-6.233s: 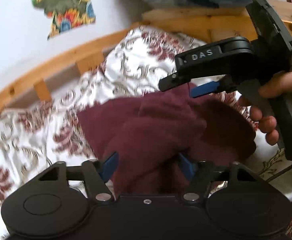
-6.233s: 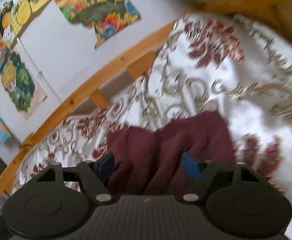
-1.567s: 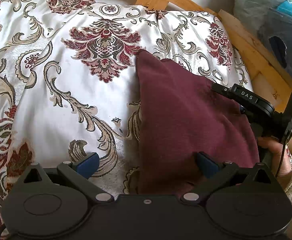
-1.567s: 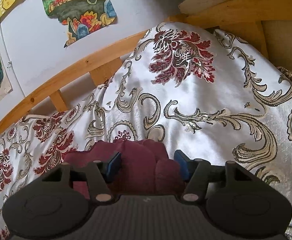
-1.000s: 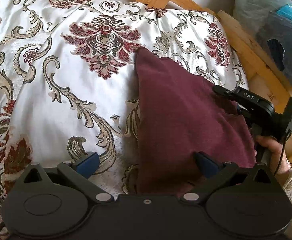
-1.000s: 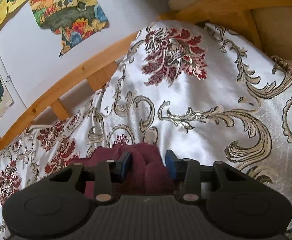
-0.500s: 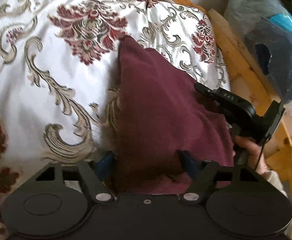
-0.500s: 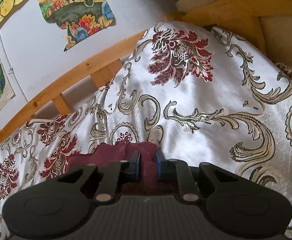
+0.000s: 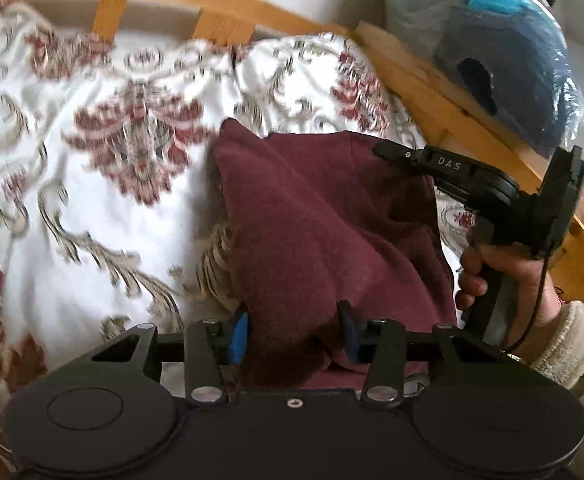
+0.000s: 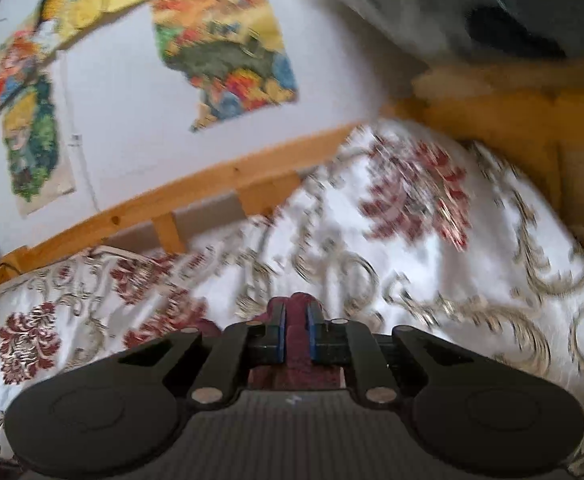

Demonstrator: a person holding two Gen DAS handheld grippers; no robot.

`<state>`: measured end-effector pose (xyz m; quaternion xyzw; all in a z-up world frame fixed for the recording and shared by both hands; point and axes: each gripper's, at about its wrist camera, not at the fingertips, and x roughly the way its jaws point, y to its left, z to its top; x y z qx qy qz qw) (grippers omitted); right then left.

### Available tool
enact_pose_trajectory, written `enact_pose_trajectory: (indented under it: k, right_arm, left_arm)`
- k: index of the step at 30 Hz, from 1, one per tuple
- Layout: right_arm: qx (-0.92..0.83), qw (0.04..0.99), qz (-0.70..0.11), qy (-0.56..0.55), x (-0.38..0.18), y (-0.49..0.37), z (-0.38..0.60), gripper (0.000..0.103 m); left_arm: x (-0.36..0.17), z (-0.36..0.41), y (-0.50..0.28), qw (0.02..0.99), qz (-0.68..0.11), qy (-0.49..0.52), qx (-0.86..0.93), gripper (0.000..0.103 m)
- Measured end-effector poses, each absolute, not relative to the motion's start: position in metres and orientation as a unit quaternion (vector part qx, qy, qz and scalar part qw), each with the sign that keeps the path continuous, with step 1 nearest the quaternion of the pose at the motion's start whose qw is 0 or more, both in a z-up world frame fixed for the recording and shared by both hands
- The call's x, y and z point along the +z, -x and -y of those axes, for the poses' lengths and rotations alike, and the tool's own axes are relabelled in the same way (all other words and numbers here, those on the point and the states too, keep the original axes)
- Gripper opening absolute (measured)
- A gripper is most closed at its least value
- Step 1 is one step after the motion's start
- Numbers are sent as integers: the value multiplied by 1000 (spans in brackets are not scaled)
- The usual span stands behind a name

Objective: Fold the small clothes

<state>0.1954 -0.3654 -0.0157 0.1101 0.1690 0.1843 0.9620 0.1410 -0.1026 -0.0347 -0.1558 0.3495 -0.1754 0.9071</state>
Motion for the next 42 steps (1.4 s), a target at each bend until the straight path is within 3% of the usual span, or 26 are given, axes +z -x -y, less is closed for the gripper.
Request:
enact_pose_trajectory:
  k: [6, 16, 25, 33, 42]
  right_arm:
    - [211, 963, -138, -92, 14, -195, 324, 12]
    - [280, 943, -164, -77, 38, -277, 220, 11]
    - [287, 931, -225, 3, 9, -318, 143, 11]
    - [250, 932, -263, 9, -9, -336, 154, 13]
    - [247, 929, -276, 27, -13, -322, 163, 56]
  left_arm:
    - [-21, 72, -135, 924, -308, 171, -145, 47]
    - [4, 1, -161, 948, -272, 159, -49, 47]
    - [-24, -46, -182, 924, -310, 225, 5, 47]
    - [-36, -42, -182, 923, -323, 209, 18, 51]
    - [-39, -41, -187, 917, -331, 218, 38, 64]
